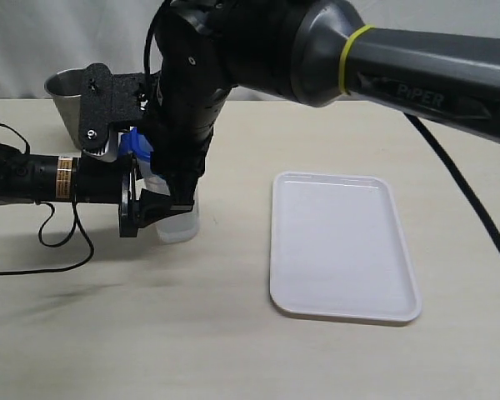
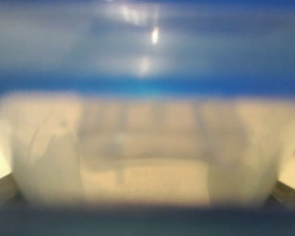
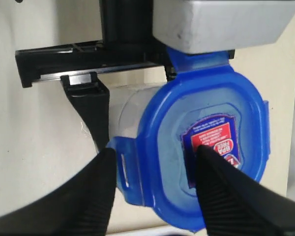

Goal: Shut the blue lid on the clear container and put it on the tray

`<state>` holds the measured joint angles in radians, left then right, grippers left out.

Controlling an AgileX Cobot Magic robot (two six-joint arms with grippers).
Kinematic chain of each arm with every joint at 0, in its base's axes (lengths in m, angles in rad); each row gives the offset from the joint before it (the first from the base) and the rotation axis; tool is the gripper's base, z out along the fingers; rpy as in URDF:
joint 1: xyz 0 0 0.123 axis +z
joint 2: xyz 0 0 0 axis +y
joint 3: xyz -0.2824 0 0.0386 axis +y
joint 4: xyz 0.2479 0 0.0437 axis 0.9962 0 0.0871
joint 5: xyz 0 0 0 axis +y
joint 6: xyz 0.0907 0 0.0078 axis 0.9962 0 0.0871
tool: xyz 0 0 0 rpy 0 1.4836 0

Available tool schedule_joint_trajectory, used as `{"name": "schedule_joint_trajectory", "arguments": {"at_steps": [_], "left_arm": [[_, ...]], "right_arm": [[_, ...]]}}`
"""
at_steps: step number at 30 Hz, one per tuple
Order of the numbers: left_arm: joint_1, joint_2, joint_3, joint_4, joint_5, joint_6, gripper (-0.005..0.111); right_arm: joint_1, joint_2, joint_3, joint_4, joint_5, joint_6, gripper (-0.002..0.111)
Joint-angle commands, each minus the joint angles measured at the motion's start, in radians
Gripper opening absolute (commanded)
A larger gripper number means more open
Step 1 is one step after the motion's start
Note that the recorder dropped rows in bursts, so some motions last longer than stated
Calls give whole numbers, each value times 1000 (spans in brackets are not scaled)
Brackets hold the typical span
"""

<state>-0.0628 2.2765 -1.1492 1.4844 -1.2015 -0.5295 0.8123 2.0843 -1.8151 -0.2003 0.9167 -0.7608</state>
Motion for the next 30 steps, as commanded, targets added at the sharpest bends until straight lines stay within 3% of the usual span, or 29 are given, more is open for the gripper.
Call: {"name": "schedule_joint_trajectory", "arguments": {"at_steps": [1, 9, 17, 30], "left_arm": [[-8, -2, -3, 40, -20, 38, 0], [-8, -2, -3, 38, -20, 38, 0], [-8, -2, -3, 21, -20, 38, 0], [-8, -2, -3, 21, -20, 38, 0]], "right_arm": [[-7, 88, 30, -14, 51, 24, 46], [-7, 120, 30, -14, 51, 41, 33], [-7, 126, 30, -75, 0, 130, 33], [-7, 140, 125, -78, -77, 111, 26]]}}
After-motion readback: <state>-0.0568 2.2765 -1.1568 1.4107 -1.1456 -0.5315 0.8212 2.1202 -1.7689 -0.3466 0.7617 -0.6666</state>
